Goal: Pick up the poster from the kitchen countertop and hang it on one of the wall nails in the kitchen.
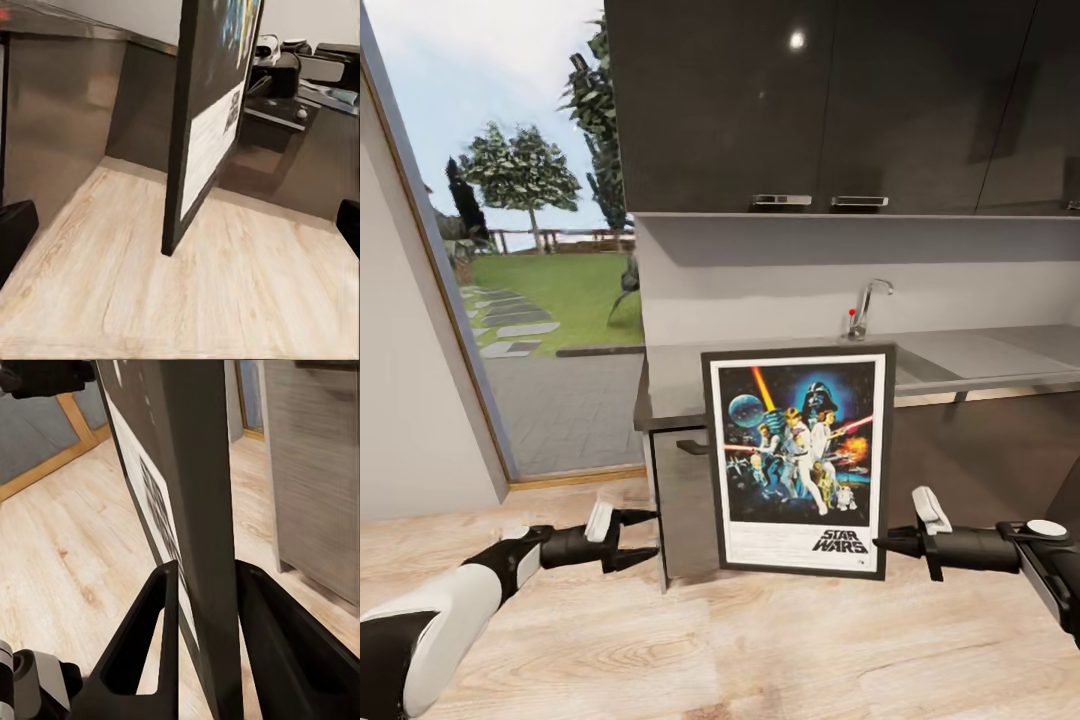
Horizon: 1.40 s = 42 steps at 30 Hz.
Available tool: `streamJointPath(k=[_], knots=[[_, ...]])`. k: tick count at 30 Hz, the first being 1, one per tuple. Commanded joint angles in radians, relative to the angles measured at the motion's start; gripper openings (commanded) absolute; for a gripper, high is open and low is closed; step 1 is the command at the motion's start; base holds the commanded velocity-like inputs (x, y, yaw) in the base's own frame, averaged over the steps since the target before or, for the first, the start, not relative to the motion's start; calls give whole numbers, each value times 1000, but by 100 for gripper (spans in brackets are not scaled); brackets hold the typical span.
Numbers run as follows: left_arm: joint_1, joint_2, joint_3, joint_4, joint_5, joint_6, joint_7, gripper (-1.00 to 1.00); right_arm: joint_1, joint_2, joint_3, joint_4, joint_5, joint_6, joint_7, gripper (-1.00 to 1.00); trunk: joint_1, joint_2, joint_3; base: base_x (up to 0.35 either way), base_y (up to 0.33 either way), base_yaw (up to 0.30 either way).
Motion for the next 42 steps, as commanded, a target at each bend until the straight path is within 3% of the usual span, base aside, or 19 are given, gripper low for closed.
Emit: streamJointPath(k=[1, 6, 10, 12, 14, 15, 16, 17, 19, 20, 22, 25, 32, 40, 42], knots=[[0, 1, 13, 26, -3, -23, -3, 100, -1, 0, -1, 0, -4, 18, 7, -100, 0, -1, -1, 0, 0, 0], [65, 2, 14, 57, 15, -50, -3, 100, -1, 1, -3, -2, -6, 18, 3, -100, 0, -1, -1, 0, 0, 0], [146, 2, 14, 64, 84, -58, -2, 100, -1, 2, -3, -4, -7, 16, 0, -100, 0, -1, -1, 0, 0, 0], [182, 2, 14, 65, 115, -60, 44, 100, -1, 4, -3, -4, -7, 16, 0, -100, 0, -1, -1, 0, 0, 0], [251, 3, 15, 66, 172, -62, 112, 100, -1, 7, -2, -5, -9, 16, -1, -100, 0, -1, -1, 0, 0, 0], [314, 6, 16, 67, 249, -62, 146, 100, 4, 9, -2, -5, -20, 16, -1, -100, 0, -1, -1, 0, 0, 0], [391, 17, 18, 67, 347, -63, 188, 100, 9, 10, -2, -6, -49, 16, -1, -100, 0, -1, -1, 0, 0, 0], [428, 20, 18, 67, 388, -66, 212, 100, 10, 10, -2, -6, -59, 15, 0, -100, 0, -1, -1, 0, 0, 0], [463, 22, 18, 67, 422, -71, 235, 100, 11, 10, -2, -6, -66, 15, 0, -100, 0, -1, -1, 0, 0, 0], [549, 24, 18, 67, 468, -138, 302, 100, 13, 12, -1, -6, -73, 13, -1, -100, 0, -1, -1, 0, 0, 0], [593, 25, 19, 68, 480, -168, 348, 100, 14, 12, 0, -6, -75, 12, -1, -100, 0, -1, -1, 0, 0, 0], [642, 25, 19, 67, 490, -192, 483, 100, 15, 12, 0, -6, -77, 11, -2, -100, 0, -1, -1, 0, 0, 0], [655, 27, 22, 67, 493, -197, 530, 100, 15, 35, -1, -11, -77, 15, -7, -100, 0, -1, -1, 0, 0, 0], [656, 38, 23, 67, 493, -196, 546, 100, 15, 40, -7, -41, -81, 25, -8, -100, 0, -1, -8, 0, 0, 0], [656, 39, 22, 67, 493, -196, 564, 100, 15, 41, -9, -75, -82, 66, -9, -100, 0, -1, -11, 0, 0, 0]])
